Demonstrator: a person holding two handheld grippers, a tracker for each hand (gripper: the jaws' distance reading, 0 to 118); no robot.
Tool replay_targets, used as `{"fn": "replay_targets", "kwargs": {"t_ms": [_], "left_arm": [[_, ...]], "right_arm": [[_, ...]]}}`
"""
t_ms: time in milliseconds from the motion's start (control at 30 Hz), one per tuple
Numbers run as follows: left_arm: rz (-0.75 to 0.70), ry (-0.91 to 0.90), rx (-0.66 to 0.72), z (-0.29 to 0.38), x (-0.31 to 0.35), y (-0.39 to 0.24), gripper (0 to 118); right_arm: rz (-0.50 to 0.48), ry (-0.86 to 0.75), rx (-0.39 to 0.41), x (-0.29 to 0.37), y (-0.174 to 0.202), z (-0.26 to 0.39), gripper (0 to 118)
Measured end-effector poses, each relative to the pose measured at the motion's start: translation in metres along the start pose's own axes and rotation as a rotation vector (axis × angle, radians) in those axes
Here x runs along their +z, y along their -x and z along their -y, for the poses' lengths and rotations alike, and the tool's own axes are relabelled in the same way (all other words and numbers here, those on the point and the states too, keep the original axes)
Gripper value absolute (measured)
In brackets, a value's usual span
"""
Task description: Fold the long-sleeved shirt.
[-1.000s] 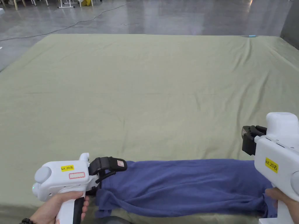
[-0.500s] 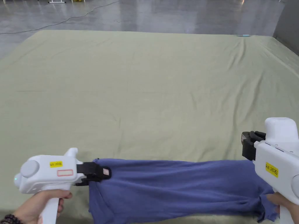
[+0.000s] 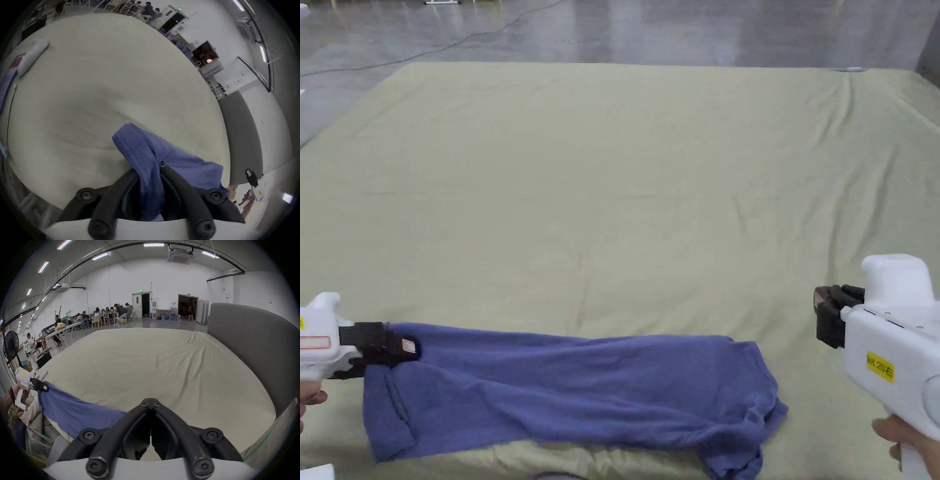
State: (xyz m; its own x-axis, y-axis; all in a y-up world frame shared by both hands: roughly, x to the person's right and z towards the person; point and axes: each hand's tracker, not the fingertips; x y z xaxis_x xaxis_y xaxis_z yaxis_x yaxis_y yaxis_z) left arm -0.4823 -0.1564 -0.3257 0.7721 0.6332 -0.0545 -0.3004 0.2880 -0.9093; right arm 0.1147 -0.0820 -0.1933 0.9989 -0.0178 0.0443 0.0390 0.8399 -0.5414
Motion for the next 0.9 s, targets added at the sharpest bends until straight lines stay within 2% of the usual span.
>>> {"fn": "replay_targets", "kwargs": {"t_ms": [67,167,367,433,533,633,667,733,767,800,833,867,900], "left_arm": [[0.067,-0.028,-0.026,0.011,0.005,-0.033,0],[0.243,0.027,-0.032,0.026,-0.002,-0.089,0],[0.358,0.166,-0.138,0.066,-0.062,-0.225,0],[0.361,0.216,-0.113,0.083,-0.097,-0.262,0],[0.305,0.313,-0.181,0.101,-0.161,-0.301,0],[0.255,0.395,-0.122,0.114,-0.224,-0.316,0],[0.221,0.411,-0.148,0.117,-0.239,-0.318,0],[0.128,0.402,-0.132,0.121,-0.264,-0.313,0],[0.127,0.405,-0.103,0.123,-0.27,-0.31,0],[0.148,0.407,-0.082,0.122,-0.274,-0.305,8],[0.17,0.409,-0.069,0.121,-0.273,-0.3,29],[0.2,0.402,-0.05,0.119,-0.267,-0.299,73],[0.241,0.378,-0.043,0.118,-0.255,-0.302,96]], "right_arm": [[-0.012,0.0,-0.003,-0.001,0.001,0.0,0],[-0.021,0.0,-0.002,-0.001,0.001,0.001,0],[-0.017,-0.013,-0.027,0.007,-0.012,0.006,0],[-0.006,-0.017,-0.036,0.01,-0.019,0.008,0],[0.013,-0.02,-0.06,0.016,-0.033,0.012,0],[0.032,-0.017,-0.096,0.022,-0.048,0.017,0],[0.036,-0.018,-0.105,0.024,-0.053,0.018,0],[0.05,-0.022,-0.123,0.03,-0.064,0.021,0],[0.059,-0.023,-0.131,0.032,-0.069,0.022,0],[0.065,-0.024,-0.137,0.034,-0.072,0.023,0],[0.072,-0.026,-0.143,0.036,-0.076,0.025,0],[0.078,-0.026,-0.148,0.037,-0.079,0.026,0],[0.082,-0.025,-0.153,0.038,-0.081,0.027,0]]}}
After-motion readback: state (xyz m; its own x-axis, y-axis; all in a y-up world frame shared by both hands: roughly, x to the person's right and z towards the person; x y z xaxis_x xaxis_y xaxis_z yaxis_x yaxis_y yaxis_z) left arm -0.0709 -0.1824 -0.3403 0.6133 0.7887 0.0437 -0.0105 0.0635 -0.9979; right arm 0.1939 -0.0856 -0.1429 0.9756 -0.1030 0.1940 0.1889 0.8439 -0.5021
